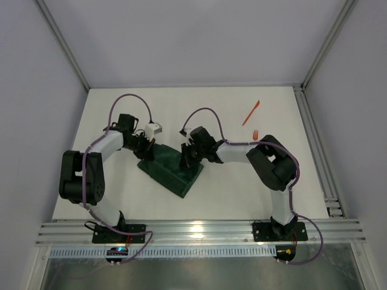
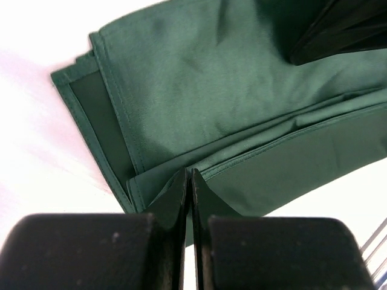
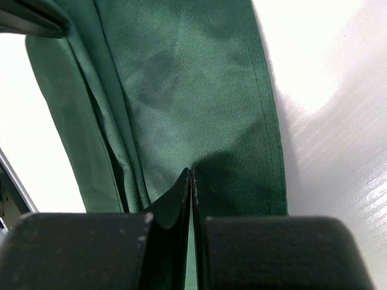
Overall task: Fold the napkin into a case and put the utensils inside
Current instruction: Smooth out the 2/3-rectangle-folded napkin at the center of the board.
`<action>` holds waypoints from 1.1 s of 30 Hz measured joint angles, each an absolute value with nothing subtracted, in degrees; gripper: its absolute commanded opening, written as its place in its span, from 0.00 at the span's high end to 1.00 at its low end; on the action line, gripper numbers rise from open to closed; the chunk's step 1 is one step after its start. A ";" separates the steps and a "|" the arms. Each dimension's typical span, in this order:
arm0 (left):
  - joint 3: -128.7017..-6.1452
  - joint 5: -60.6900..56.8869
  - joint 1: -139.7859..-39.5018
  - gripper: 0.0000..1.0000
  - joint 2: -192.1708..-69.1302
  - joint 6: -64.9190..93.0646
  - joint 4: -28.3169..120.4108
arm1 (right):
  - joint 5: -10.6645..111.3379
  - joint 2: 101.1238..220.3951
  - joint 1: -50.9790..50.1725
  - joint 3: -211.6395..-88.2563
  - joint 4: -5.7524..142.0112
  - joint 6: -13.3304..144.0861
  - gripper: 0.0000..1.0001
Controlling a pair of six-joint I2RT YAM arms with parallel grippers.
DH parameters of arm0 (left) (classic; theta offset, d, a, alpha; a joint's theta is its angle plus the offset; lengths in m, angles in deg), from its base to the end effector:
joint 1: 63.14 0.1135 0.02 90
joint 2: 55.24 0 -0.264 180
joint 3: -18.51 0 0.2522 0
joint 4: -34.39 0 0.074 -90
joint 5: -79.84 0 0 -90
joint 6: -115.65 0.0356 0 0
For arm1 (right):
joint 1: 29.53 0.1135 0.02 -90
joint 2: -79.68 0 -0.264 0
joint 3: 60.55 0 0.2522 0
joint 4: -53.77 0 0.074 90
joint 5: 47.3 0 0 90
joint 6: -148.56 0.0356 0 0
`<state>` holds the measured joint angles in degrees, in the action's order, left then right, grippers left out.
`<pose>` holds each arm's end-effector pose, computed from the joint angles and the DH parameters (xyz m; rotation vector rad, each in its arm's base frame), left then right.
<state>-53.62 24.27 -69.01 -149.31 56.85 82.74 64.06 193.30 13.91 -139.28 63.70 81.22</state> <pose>0.3039 -0.0515 0.1853 0.9585 2.4189 -0.6865 0.2878 0.2904 0.1356 -0.6452 2.4287 0.9645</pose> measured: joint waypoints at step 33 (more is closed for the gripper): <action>-54.04 24.40 -69.01 0.96 -152.72 54.91 81.25 | 72.93 191.53 17.50 -139.79 65.84 71.36 0.53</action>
